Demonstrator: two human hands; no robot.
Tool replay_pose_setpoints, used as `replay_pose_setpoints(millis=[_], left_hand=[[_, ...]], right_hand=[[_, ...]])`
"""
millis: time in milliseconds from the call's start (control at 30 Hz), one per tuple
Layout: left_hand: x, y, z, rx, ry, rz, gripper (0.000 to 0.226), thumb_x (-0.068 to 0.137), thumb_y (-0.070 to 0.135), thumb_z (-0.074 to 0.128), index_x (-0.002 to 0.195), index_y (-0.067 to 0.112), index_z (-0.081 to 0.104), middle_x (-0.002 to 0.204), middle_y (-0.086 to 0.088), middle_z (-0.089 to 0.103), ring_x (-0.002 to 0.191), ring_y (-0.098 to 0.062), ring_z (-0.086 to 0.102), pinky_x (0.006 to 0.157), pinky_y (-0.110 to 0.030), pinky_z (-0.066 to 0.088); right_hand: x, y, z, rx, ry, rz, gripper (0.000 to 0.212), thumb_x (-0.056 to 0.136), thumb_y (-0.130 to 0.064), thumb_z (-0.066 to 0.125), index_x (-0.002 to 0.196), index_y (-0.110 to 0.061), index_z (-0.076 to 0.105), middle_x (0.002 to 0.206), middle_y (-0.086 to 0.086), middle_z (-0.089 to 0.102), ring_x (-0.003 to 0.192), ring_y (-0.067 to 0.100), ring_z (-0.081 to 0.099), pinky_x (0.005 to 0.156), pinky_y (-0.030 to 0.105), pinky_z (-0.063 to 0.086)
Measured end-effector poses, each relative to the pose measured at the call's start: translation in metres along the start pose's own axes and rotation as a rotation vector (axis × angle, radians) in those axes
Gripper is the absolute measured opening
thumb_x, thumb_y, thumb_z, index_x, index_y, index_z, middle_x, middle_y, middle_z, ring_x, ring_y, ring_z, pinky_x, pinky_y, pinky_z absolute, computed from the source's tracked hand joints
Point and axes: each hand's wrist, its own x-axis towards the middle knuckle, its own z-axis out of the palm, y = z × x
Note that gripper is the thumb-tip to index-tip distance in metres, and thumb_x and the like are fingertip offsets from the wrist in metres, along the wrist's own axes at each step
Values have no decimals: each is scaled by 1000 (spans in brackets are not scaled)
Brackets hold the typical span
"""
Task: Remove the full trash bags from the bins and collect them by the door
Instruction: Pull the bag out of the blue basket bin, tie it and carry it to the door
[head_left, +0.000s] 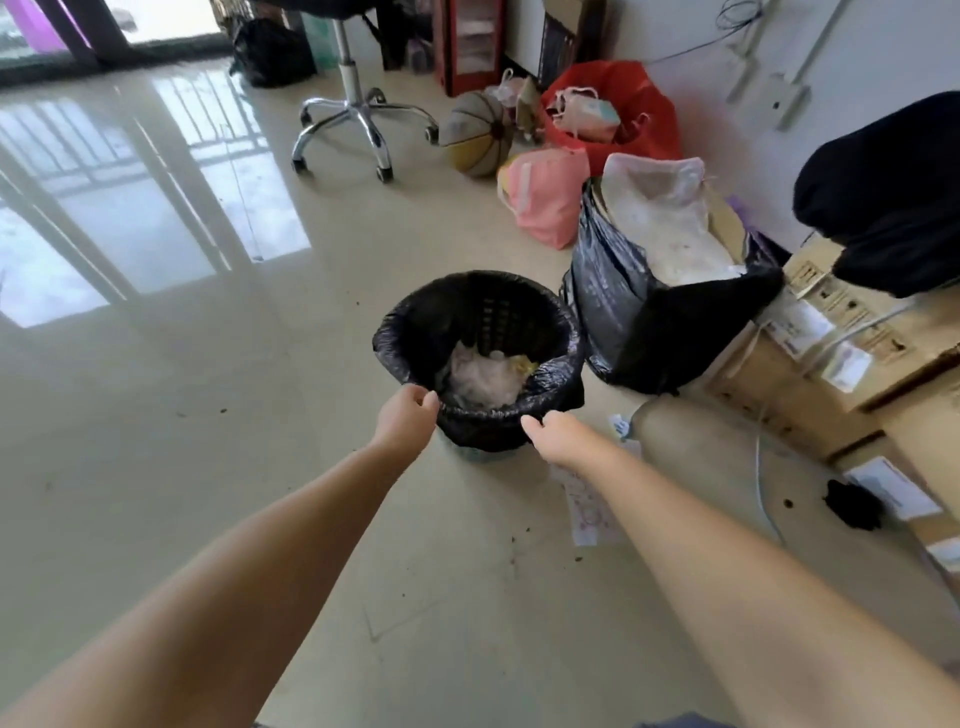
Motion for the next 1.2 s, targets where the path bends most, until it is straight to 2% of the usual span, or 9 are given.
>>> replay_pose_setpoints(millis=[67,133,200,300,633,767,900,1067,1200], left_hand=[[32,-19,18,-173,138,-65,30,93,30,48,112,8,48,103,-13,51,92,-30,56,66,-36,43],[57,-37,31,-410,127,-202,48,91,37,54,124,4,43,110,-8,49,100,-30,56,71,-38,50],[73,-45,36,-775,-33,-280,35,91,31,57,114,5,51,98,-7,59,86,-23,61,70,-34,55],[74,-48,33,-1015,-125,-277,11,94,19,54,94,8,56,85,-8,61,76,-19,62,62,-32,52],[28,-77,23,-970,-267,-414,9,89,14,51,85,7,56,80,-7,63,72,-17,63,54,-29,55],[-6,-74,35,-1007,-256,-481,9,91,11,49,85,5,54,77,-8,62,70,-17,62,53,-30,52],[-27,-68,46,-1090,-251,-497,14,95,13,45,98,2,54,86,-13,64,73,-22,64,43,-32,53],[-36,-64,40,-1114,-150,-497,19,98,18,44,108,2,49,89,-17,59,75,-27,62,65,-40,53],[-24,-76,22,-1054,-77,-504,10,96,6,44,93,-2,49,83,-18,55,73,-24,59,71,-41,50]], right_hand=[[31,0,22,29,33,27,59,101,-39,15,139,3,33,140,23,42,124,36,46,98,37,38],[57,3,39,245,90,93,62,100,-43,18,136,3,37,132,23,51,104,34,57,85,39,46],[73,6,51,611,110,131,52,98,-42,25,127,-3,44,107,16,63,73,26,59,66,37,50],[75,7,57,935,67,128,31,100,-35,28,117,-12,42,82,6,63,67,20,60,63,36,51],[61,35,55,811,-13,90,25,94,-34,41,99,-12,51,73,3,65,52,14,64,50,26,52],[49,44,66,801,-32,116,46,96,-46,32,107,-7,54,81,10,66,68,24,66,71,38,56],[43,50,89,1061,-107,218,68,87,-71,23,93,-11,55,90,15,67,78,30,67,54,40,56],[51,42,92,1498,73,216,28,97,-33,44,82,-13,56,75,9,65,61,20,63,51,31,51],[62,55,71,1571,76,196,31,93,-6,47,63,-12,45,35,-5,37,26,4,29,31,11,31]])
